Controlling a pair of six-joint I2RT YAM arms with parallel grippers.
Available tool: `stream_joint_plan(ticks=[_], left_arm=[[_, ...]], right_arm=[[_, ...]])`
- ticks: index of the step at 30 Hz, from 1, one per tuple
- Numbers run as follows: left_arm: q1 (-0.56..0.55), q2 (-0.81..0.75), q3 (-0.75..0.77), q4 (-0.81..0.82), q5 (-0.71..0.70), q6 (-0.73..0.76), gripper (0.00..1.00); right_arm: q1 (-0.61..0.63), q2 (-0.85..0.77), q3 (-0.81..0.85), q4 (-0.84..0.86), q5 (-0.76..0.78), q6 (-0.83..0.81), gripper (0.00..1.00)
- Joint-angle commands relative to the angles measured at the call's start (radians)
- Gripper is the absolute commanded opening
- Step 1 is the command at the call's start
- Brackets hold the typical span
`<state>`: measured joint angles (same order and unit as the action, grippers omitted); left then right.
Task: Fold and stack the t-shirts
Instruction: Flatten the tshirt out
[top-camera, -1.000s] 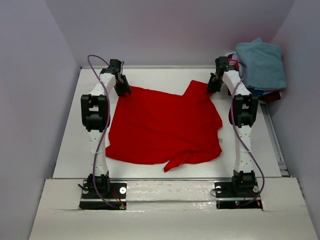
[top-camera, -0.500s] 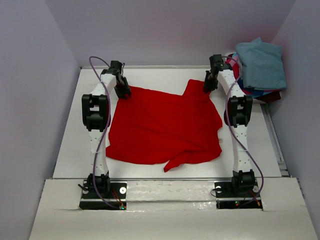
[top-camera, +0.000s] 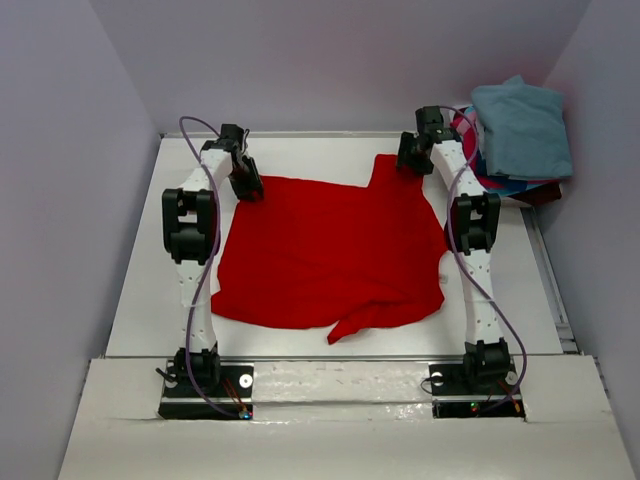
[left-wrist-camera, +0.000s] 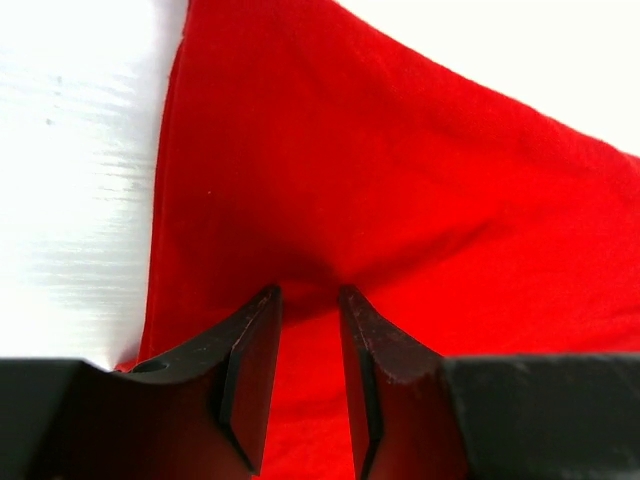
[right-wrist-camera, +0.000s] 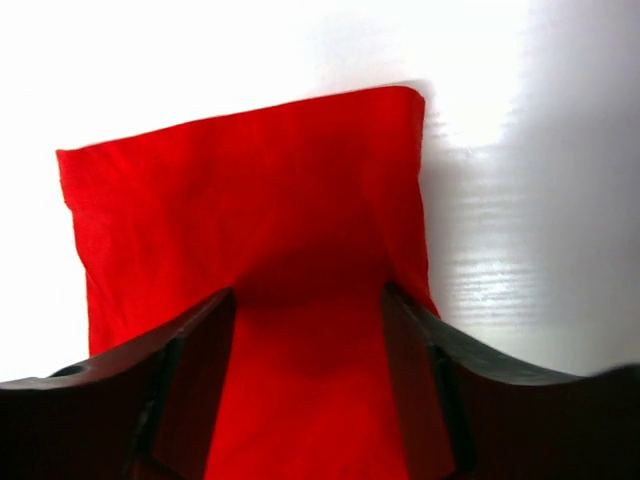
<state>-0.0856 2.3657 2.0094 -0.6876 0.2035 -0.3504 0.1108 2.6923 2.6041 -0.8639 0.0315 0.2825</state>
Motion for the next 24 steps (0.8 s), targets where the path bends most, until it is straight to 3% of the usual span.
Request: stream_joint_plan(ticks=[1, 12, 20, 24], left_arm=[[-0.008, -0.046, -0.067, -0.059, 0.042, -0.004, 0.42], [0.001, -0.089, -0.107, -0.059, 0.060, 0.004, 0.43], [0.021, -0.030, -0.043, -0.066, 0.092, 0.005, 0.43], [0.040, 0.019, 0.026, -0.064, 0.103, -0.004, 0.43]], right_arm=[[0.004, 0.024, 0.013, 0.083, 0.021, -0.054, 0.71], [0.004, -0.040, -0.016, 0.239, -0.160, -0.057, 0.94], [0.024, -0.195, -0.087, 0.149, -0.136, -0.040, 0.98], [0.033, -0.320, -0.261, 0.111, -0.120, -0.014, 0.99]])
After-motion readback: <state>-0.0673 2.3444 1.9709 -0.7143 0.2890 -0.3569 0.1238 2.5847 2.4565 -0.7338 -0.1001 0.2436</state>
